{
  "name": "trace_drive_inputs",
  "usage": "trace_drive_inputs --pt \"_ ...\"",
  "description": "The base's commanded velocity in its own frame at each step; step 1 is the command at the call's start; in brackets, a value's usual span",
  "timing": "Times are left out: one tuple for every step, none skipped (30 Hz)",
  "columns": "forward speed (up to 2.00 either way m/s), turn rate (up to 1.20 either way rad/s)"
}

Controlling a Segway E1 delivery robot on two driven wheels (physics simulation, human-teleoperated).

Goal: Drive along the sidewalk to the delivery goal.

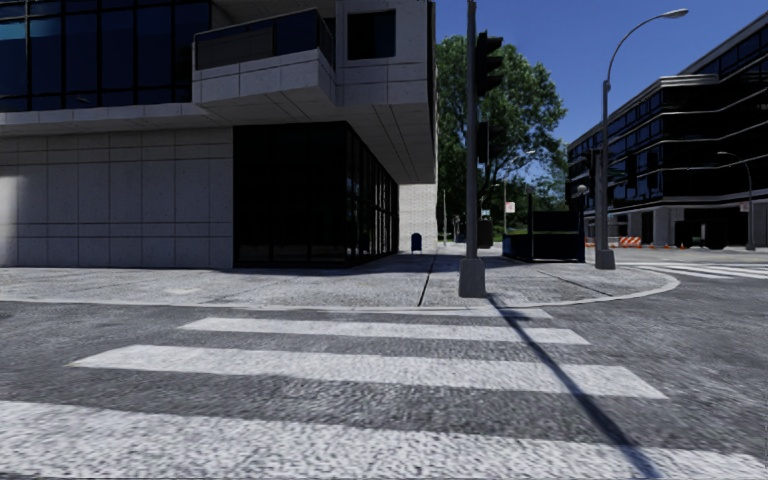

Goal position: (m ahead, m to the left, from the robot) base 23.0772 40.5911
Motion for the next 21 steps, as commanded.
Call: trace_drive_inputs --pt "2.0 0.06" --pt "2.0 0.06" --pt "2.0 0.06" --pt "2.0 0.06" --pt "2.0 0.05" --pt "2.0 0.05" --pt "2.0 0.04" --pt "2.0 0.04" --pt "2.0 0.04" --pt "2.0 0.18" --pt "2.0 0.18" --pt "2.0 0.36" --pt "2.0 0.47" --pt "2.0 0.5" --pt "2.0 0.5" --pt "2.0 0.51" --pt "2.0 0.51" --pt "2.0 0.51" --pt "2.0 0.51" --pt "2.0 0.51" --pt "2.0 0.51"
